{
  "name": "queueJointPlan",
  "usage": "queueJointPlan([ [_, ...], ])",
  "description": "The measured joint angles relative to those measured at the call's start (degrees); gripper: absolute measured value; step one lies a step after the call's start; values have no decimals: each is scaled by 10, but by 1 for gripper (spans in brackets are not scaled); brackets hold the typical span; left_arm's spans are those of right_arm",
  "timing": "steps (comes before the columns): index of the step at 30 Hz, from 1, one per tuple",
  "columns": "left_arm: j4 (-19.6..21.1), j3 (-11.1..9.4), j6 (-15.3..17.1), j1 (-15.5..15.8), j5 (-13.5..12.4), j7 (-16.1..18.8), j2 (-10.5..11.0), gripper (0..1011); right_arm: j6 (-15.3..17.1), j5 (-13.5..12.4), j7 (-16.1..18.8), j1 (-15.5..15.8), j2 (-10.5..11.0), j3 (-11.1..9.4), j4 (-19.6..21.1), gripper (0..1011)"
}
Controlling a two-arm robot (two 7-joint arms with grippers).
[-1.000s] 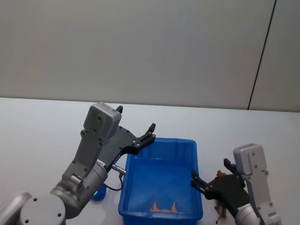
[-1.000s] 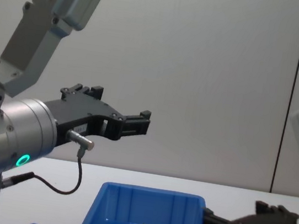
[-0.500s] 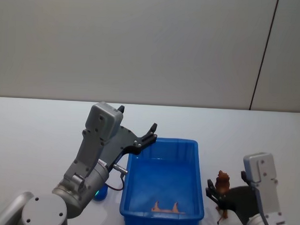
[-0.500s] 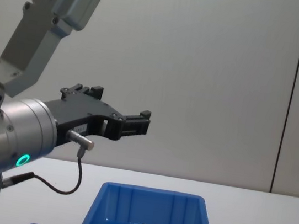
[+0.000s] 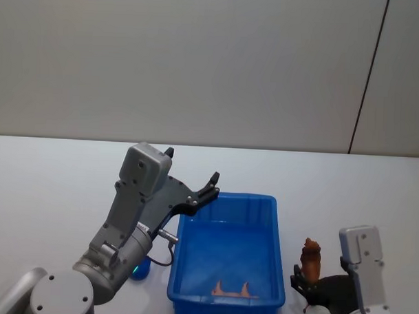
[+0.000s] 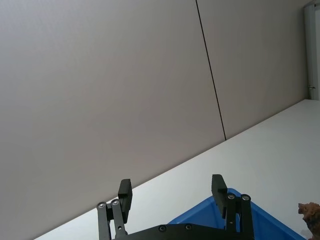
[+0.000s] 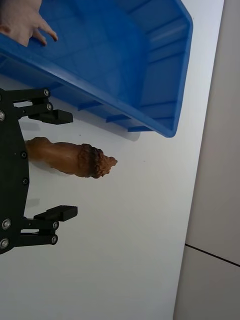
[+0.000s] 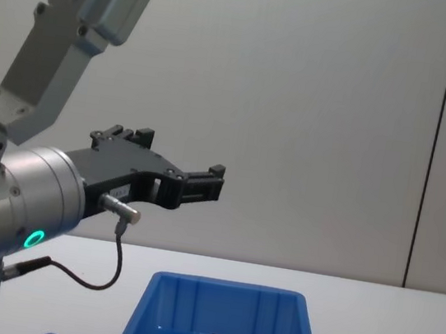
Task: Pick up the two dolls from the table and place them into the box.
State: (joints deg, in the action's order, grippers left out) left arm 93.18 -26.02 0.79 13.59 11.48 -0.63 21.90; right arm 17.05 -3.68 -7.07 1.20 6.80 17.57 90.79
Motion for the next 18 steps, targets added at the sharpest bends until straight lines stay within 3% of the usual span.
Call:
queueJointPlan([
  [12,0,0,0,0,0,0,0,1002,-5,-1,-5,-12,-15,1,-35,1001],
  [18,0,0,0,0,0,0,0,1002,-6,-4,-5,-20,-22,1,-54,878],
])
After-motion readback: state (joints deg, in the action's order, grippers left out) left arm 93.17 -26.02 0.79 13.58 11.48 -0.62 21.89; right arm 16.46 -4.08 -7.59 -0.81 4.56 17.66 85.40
